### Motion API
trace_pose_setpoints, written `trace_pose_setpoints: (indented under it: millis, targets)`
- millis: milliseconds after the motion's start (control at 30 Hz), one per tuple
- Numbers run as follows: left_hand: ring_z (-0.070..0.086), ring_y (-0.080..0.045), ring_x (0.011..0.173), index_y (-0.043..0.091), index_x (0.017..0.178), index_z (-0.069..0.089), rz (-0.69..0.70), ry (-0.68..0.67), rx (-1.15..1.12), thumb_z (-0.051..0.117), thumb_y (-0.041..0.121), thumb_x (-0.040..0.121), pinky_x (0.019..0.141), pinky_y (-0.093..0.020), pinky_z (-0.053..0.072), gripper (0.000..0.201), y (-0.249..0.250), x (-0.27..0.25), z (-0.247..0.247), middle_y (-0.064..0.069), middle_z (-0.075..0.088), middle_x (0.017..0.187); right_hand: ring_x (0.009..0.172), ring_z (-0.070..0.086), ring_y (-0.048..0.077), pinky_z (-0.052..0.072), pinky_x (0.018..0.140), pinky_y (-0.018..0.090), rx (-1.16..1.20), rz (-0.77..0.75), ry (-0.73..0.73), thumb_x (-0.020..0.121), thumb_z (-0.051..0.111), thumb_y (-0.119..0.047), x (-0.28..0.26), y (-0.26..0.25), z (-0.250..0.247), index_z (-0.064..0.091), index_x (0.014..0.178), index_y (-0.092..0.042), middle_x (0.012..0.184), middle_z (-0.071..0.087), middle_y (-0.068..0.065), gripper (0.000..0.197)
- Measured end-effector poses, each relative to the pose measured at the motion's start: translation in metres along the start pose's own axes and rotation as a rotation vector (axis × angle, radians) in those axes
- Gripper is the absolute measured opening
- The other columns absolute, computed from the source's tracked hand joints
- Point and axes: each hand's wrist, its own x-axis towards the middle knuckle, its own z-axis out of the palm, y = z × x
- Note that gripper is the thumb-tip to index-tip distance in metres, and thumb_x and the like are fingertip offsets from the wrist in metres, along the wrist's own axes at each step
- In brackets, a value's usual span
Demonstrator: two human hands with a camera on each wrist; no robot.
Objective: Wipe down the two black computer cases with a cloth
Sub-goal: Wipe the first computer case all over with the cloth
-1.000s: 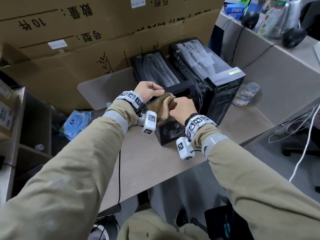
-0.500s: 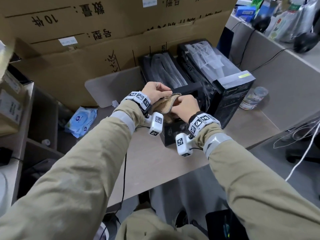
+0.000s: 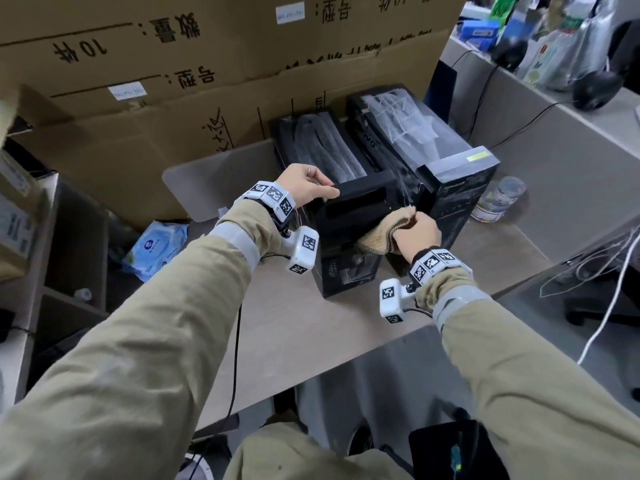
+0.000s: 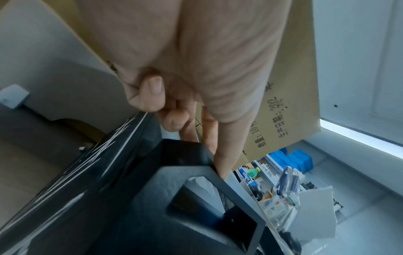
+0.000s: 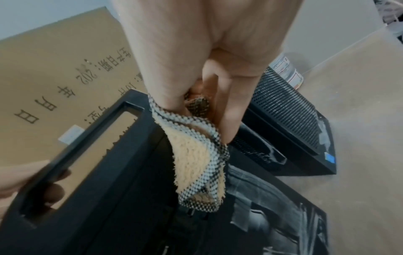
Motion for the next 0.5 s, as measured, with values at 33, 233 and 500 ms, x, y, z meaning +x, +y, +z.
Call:
trace_pose_setpoints:
  millis: [33, 233, 500]
  targets:
    - [0.061, -0.001, 0.064, 0.011, 0.091, 0.072, 0.000, -0.004, 0.029, 0.085, 0.029, 0.076, 0.067, -0.015, 0.045, 0.027, 0.003, 0.002, -0.001, 0.008, 0.067, 0.068, 0.108, 0.060, 0.038, 0.045, 0.091, 0.032, 0.017, 0.011, -0.005, 0.084, 0.062, -0.018, 0.001, -0.005, 0.001, 0.063, 0.106, -0.008, 0.113, 0.067, 0.017, 0.023]
    - [0.063, 0.006, 0.075, 0.016, 0.105, 0.071, 0.089, -0.154, 0.044, 0.084, 0.015, 0.078, 0.082, -0.022, 0.048, 0.031, 0.024, 0.008, 0.013, 0.002, 0.069, 0.090, 0.092, 0.065, 0.020, 0.047, 0.083, 0.026, 0.103, -0.025, -0.193, 0.072, 0.079, -0.044, -0.009, -0.011, 0.011, 0.073, 0.101, -0.017, 0.097, 0.072, -0.002, 0.041]
    - [0.068, -0.025, 0.104, 0.019, 0.115, 0.062, 0.041, -0.343, -0.133, 0.068, -0.002, 0.088, 0.091, -0.040, 0.058, 0.034, 0.019, 0.012, 0.009, -0.011, 0.068, 0.117, 0.057, 0.057, 0.009, 0.038, 0.052, 0.022, 0.006, -0.105, -0.416, 0.075, 0.083, -0.033, -0.024, -0.022, 0.053, 0.069, 0.062, -0.016, 0.054, 0.061, -0.007, 0.026]
